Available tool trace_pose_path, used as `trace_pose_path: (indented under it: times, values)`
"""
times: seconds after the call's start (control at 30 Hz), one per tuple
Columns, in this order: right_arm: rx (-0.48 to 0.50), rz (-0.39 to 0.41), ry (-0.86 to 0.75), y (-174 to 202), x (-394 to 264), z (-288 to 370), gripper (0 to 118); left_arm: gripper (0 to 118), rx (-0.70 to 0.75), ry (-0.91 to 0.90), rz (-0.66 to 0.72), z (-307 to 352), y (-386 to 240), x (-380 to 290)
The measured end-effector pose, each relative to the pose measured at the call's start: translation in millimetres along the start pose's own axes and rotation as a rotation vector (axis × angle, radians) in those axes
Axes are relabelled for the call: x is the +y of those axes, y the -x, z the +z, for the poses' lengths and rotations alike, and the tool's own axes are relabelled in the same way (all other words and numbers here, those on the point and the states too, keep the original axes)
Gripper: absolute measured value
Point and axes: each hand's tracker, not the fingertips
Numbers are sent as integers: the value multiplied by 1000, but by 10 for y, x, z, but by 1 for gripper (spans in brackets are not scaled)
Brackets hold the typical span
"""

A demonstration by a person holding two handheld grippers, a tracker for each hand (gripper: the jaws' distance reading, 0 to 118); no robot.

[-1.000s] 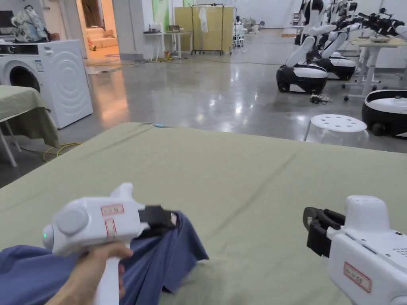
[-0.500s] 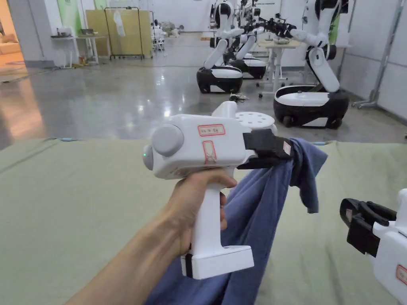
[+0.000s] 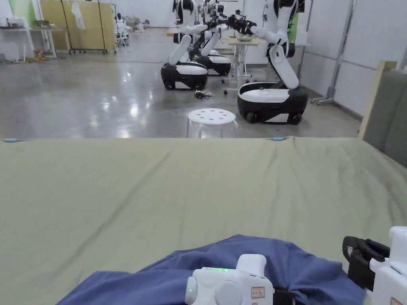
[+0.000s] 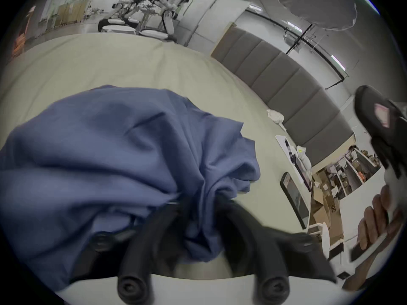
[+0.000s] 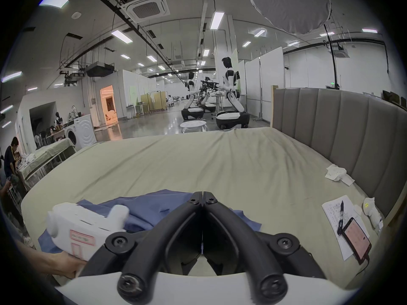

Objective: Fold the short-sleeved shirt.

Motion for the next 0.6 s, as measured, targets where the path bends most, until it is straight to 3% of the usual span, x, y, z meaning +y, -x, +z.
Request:
trace_pose_path:
  times: [0.1, 0.23, 0.37, 0.43, 0.53, 0.57, 0.6]
  values:
    - [3, -17, -18, 40, 53, 76, 3, 118, 1, -85, 1, 477, 46, 88]
    - [1, 17, -79, 209, 172, 224, 3, 118, 63, -388, -127, 1703, 90, 123]
    - [9, 71, -169, 465, 269, 442, 3, 118, 173, -726, -153, 3093, 108, -176]
    - [15, 74, -186, 588, 311, 541, 3, 118, 311, -797, -178, 3708, 108, -404]
    - [46, 74, -205, 745, 343, 694, 3, 117, 699, -845, -208, 4285, 25, -737]
    - [52, 80, -214, 801, 350, 735, 3, 112, 827, -818, -219, 4409, 19, -847]
    - [56, 86, -221, 856, 358, 774, 3, 92, 912, -816, -239, 4452, 48, -953]
